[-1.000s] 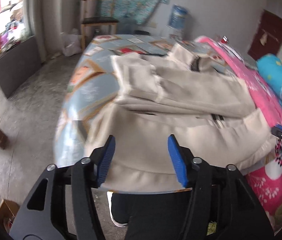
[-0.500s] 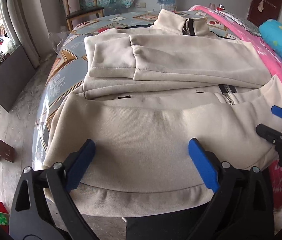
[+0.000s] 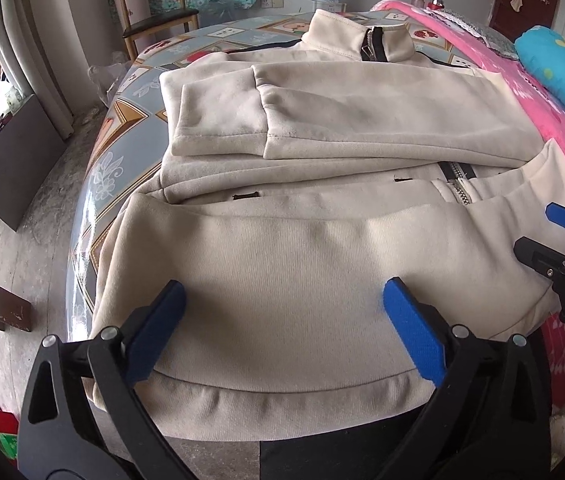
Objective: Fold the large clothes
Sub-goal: 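Open both tools and release the folded hem onto the jacket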
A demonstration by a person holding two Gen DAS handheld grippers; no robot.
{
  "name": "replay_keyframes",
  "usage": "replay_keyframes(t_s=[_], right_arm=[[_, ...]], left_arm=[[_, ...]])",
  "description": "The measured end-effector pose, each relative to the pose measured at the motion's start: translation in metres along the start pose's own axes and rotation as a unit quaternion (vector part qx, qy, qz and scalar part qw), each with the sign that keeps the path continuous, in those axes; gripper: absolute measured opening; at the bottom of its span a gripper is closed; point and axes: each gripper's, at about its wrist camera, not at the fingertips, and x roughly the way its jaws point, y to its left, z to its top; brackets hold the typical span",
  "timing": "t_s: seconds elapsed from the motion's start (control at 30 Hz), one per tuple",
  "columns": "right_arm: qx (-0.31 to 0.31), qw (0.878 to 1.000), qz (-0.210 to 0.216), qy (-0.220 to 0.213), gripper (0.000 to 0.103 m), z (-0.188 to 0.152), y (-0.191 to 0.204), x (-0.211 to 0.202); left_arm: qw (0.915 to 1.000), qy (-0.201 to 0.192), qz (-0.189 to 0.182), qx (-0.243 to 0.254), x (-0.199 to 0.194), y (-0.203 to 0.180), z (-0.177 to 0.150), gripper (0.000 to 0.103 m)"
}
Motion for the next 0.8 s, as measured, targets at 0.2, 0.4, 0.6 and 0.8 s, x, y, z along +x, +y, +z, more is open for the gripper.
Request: replay_keyframes(t_s=[0.2,0.4,0.6,0.8], right_arm=[[0.000,1.000,-0.002,0.003,0.097,0.0007,0.0006,0.0006],[-0.001,1.000,-0.003,0.006,0.097,0.0010,0.0009,0.0010],[-0.001,1.000,-0.005,0.004,0.097,0.0008,0.0007,0.0006],[-0.012,1.000,0.007,0.001,0.097,-0.0005,-0.0018,-0.0004]], left_arm=[[1.0000,0.001,-0.003,0.005,-0.0017,-0.0004,-0.0018,0.096],[1.0000,0.008,-0.005,0.001,-0.0012,0.0000,-0.0006,0.096],[0.9999,-0.013,-0.004,0.003,-0.0032,-0.0005,-0.0061,0.096],[0.9998,-0.016,-0.008,0.007,-0.0043,-0.0001,-0.0065,0.096]])
